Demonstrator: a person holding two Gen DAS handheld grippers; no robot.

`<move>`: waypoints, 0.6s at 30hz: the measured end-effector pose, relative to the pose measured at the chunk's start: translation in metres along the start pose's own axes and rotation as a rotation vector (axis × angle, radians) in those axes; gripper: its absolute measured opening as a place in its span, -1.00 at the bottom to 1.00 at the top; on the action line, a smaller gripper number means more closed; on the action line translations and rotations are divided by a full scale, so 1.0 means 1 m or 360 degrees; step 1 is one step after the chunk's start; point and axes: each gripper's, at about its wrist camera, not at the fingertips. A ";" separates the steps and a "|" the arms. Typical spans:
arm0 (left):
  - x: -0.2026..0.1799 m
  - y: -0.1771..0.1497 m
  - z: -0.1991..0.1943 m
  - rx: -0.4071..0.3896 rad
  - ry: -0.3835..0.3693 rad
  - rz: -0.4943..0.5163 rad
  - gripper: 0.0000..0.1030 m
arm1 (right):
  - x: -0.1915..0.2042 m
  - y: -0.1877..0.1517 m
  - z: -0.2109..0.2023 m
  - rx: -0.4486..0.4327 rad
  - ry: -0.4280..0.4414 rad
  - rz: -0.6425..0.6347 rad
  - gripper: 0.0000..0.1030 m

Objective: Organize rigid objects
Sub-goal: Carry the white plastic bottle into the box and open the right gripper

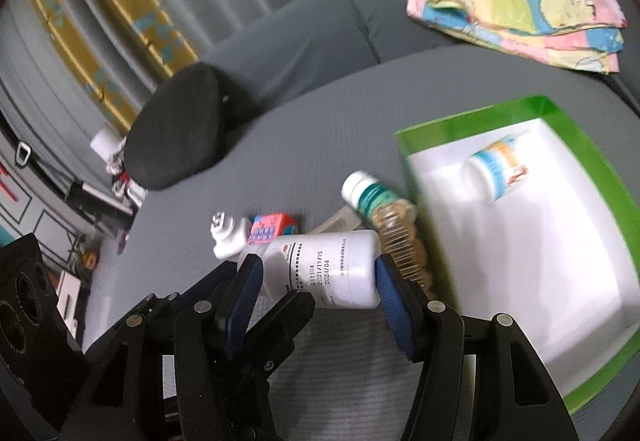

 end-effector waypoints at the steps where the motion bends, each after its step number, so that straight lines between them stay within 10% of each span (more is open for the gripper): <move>1: -0.006 0.003 0.000 -0.0003 -0.0009 0.0012 0.03 | -0.004 0.000 -0.005 -0.0021 -0.0003 0.0011 0.19; 18: -0.107 0.028 0.036 0.0070 -0.0138 0.0275 0.03 | -0.105 -0.008 -0.060 -0.0145 -0.0045 0.0325 0.19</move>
Point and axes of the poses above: each gripper's, at about its wrist camera, not at the fingertips, and z roughly the way its jaws point, x to its left, y to its top, and after that the axes turned 14 degrees about x, right-handed
